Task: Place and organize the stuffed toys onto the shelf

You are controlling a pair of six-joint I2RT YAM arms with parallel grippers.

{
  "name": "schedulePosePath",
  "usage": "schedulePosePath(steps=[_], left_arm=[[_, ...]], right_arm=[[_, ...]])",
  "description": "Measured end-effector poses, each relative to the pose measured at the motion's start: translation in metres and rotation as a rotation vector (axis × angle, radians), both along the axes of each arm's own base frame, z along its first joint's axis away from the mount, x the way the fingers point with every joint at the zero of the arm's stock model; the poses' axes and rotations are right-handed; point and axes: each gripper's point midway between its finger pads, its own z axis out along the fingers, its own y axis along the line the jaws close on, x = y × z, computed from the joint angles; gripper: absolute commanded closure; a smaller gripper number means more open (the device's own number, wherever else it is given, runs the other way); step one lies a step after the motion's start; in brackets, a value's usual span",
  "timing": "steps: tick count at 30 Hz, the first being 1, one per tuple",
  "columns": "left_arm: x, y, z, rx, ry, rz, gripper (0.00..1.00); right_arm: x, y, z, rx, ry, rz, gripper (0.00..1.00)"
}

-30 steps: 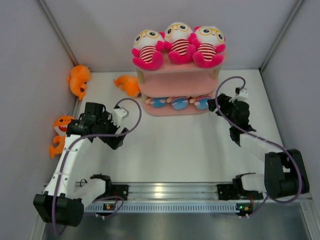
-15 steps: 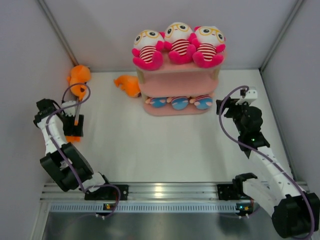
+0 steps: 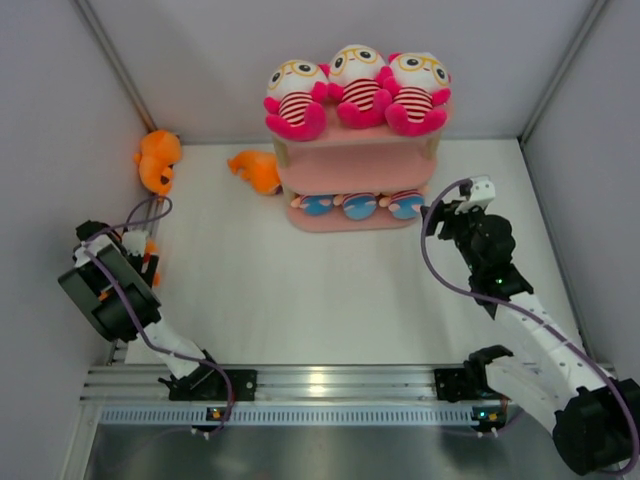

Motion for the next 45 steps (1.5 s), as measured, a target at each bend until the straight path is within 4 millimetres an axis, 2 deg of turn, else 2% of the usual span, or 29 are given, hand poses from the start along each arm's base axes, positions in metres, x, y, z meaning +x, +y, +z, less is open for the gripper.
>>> schedulePosePath(steps=[1, 3, 4, 5, 8, 11, 13, 17, 20, 23, 27, 31, 33, 35, 38, 41, 45], left_arm=[[0.001, 0.001, -0.005, -0.007, 0.007, 0.004, 0.19], [0.005, 0.004, -0.004, 0.001, -0.005, 0.016, 0.56], [0.007, 0.007, -0.005, 0.009, -0.015, 0.024, 0.71], [0.010, 0.008, -0.006, 0.011, -0.024, 0.027, 1.00], [0.014, 0.008, -0.004, 0.008, -0.053, 0.036, 1.00], [0.017, -0.005, 0.006, -0.025, -0.114, 0.039, 1.00], [0.019, -0.019, 0.025, -0.063, -0.178, 0.035, 1.00], [0.031, -0.062, 0.092, -0.168, -0.386, -0.002, 1.00], [0.040, -0.093, 0.148, -0.247, -0.555, -0.040, 1.00], [0.040, -0.125, 0.192, -0.327, -0.688, -0.080, 1.00], [0.028, -0.169, 0.232, -0.440, -0.805, -0.134, 1.00], [0.018, -0.207, 0.266, -0.587, -0.885, -0.178, 1.00], [0.016, -0.217, 0.273, -0.657, -0.895, -0.175, 1.00], [0.013, -0.226, 0.277, -0.730, -0.889, -0.159, 1.00], [0.010, -0.236, 0.281, -0.804, -0.881, -0.149, 1.00], [0.008, -0.245, 0.286, -0.874, -0.872, -0.145, 1.00], [0.007, -0.249, 0.292, -0.914, -0.869, -0.138, 1.00]], right_arm=[[0.000, 0.002, 0.000, -0.006, -0.001, 0.004, 0.25], [-0.001, 0.003, -0.001, -0.017, -0.001, 0.008, 0.26], [-0.001, 0.004, -0.001, -0.023, -0.002, 0.009, 0.26], [-0.001, 0.005, -0.001, -0.028, -0.002, 0.010, 0.26], [-0.003, 0.007, -0.004, -0.051, 0.004, 0.015, 0.26], [-0.007, 0.014, -0.005, -0.093, -0.002, 0.036, 0.27], [-0.013, 0.022, -0.002, -0.125, -0.019, 0.069, 0.27], [-0.030, 0.055, 0.007, -0.187, -0.068, 0.192, 0.28], [-0.051, 0.099, 0.016, -0.223, -0.123, 0.353, 0.27], [-0.078, 0.154, 0.030, -0.217, -0.192, 0.537, 0.26], [-0.105, 0.236, 0.048, -0.114, -0.207, 0.750, 0.27], [-0.110, 0.324, 0.070, 0.074, -0.158, 0.909, 0.29], [-0.107, 0.354, 0.074, 0.125, -0.147, 0.941, 0.29], [-0.108, 0.383, 0.068, 0.151, -0.119, 0.967, 0.28], [-0.120, 0.414, 0.055, 0.174, -0.081, 1.005, 0.28], [-0.125, 0.434, 0.051, 0.207, -0.073, 1.016, 0.25], [-0.119, 0.452, 0.062, 0.280, -0.098, 0.998, 0.24]])
